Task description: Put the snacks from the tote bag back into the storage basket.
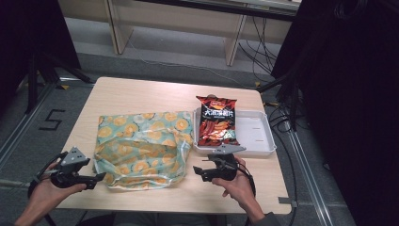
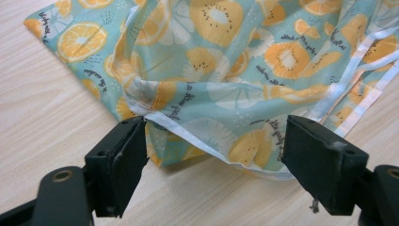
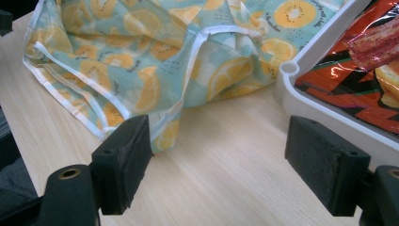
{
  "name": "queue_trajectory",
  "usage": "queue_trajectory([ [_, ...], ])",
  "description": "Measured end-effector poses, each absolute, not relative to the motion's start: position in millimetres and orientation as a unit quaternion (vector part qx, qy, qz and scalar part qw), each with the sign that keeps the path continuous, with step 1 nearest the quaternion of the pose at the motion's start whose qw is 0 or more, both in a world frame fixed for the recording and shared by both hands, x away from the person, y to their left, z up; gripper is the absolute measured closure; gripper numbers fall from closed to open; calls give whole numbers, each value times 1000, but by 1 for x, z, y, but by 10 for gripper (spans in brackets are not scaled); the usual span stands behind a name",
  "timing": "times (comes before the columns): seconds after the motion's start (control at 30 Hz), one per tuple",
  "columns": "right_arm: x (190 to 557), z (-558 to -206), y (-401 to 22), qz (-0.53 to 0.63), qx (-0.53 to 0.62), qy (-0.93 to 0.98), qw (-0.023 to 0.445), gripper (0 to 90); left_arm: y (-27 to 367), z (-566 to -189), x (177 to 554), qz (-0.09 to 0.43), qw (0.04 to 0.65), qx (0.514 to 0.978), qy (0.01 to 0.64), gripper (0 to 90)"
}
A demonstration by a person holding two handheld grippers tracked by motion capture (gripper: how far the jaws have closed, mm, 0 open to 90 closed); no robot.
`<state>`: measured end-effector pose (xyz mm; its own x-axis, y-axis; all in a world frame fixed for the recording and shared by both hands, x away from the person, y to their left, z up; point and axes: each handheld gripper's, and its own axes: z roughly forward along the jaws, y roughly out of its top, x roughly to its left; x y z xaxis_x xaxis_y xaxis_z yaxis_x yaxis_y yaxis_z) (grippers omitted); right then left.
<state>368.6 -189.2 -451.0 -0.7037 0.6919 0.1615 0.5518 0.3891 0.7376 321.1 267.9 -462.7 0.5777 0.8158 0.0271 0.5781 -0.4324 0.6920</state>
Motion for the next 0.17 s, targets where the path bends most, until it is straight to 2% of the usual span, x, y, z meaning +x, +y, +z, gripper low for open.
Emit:
queue_trajectory([
  [0.17, 369, -451, -189, 405, 375, 829, 86, 239, 268, -463, 321, 183, 325, 827, 421, 218],
])
